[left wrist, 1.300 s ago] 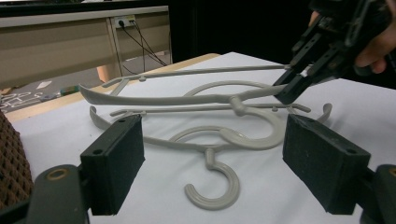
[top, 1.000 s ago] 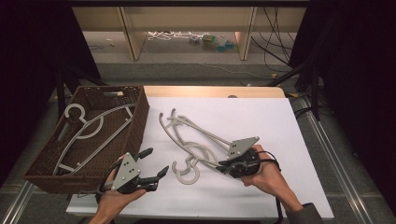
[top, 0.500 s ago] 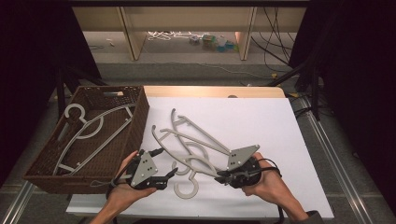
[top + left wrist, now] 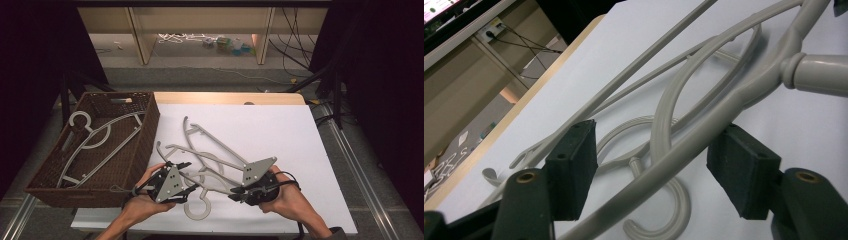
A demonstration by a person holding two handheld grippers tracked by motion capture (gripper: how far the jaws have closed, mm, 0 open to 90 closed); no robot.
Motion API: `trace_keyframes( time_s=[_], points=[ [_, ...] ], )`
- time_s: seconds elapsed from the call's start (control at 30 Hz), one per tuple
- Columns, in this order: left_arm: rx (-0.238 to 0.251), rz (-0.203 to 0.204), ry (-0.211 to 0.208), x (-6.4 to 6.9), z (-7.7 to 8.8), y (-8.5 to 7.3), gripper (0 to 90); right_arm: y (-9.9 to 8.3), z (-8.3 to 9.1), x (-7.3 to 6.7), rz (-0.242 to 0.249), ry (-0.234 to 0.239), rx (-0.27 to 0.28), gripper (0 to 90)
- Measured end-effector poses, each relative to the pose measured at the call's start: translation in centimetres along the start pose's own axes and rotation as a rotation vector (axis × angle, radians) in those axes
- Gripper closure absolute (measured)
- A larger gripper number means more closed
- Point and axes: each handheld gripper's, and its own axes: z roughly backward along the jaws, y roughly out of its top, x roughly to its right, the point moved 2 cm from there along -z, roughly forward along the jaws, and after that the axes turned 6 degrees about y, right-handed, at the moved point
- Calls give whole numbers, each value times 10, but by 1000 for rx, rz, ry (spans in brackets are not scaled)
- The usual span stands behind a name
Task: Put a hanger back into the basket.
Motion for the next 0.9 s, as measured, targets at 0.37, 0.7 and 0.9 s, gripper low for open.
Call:
trace_keyframes(
  time_s=[0.37, 0.7, 0.9],
  points=[
    [-21, -170, -82, 4, 3, 6, 641, -3, 1, 1, 15, 36, 1, 821],
    [-14, -303, -148, 7, 8, 11, 739, -6, 5, 8, 73, 46, 10, 823],
    [-13, -317, -171, 6, 8, 12, 784, -7, 7, 14, 94, -17, 22, 765]
  ],
)
